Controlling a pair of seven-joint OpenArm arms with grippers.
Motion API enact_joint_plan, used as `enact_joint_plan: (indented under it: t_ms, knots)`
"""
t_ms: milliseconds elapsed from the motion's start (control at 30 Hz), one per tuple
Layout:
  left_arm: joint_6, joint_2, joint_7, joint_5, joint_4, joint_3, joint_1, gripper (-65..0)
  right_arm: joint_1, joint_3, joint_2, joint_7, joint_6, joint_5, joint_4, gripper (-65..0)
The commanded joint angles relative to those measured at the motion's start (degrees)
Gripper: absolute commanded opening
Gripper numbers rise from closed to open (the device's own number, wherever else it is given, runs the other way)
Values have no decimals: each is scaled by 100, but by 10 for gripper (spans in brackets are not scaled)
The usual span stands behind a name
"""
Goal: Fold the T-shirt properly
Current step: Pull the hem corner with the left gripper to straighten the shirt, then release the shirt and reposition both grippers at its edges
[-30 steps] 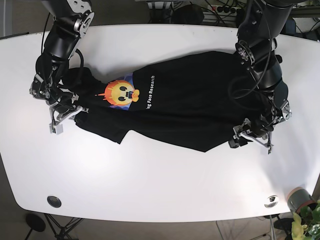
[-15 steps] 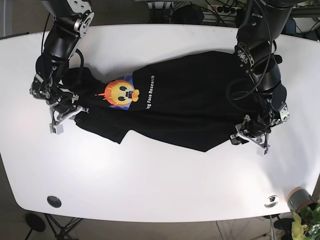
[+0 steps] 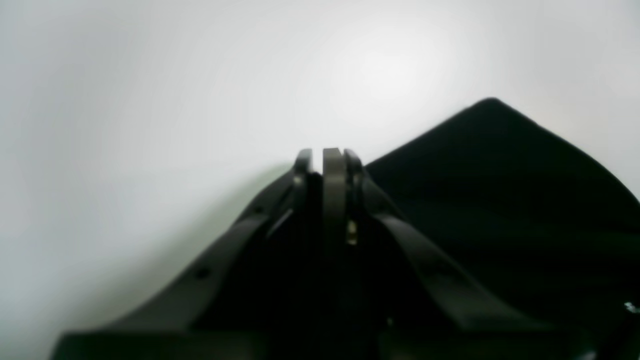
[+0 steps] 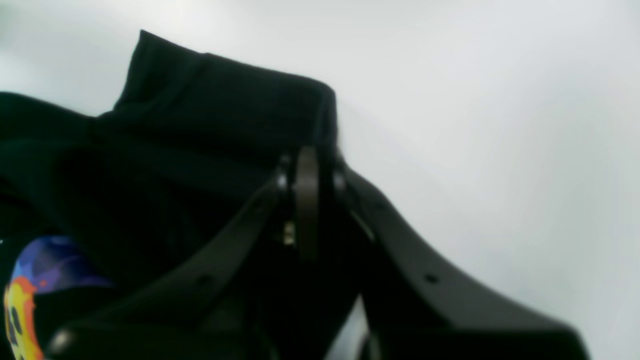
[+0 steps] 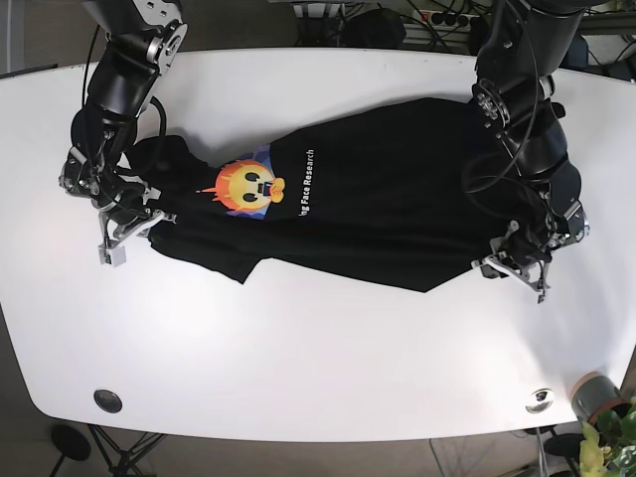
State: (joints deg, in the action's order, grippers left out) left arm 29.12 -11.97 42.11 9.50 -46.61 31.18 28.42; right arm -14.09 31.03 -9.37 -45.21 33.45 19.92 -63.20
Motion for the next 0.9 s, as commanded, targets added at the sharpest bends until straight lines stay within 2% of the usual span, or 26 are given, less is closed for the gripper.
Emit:
enact_joint_plan:
  t_ms: [0, 433, 633, 867]
  knots:
    - [-16, -162, -110, 66, -592, 25, 142, -650, -125, 5, -70, 95, 44, 122, -84, -625]
    - [28, -170, 761, 74, -2438, 25, 63, -650, -125, 14, -70, 95, 44, 122, -93, -625]
    - [19, -162, 831, 74, -2939, -10, -7, -650, -222, -12, -79, 68, 35, 122, -225, -626]
    - [-16, -144, 822, 74, -3001, -63, 63, -650, -521, -12, -79, -398, 17, 122, -832, -628]
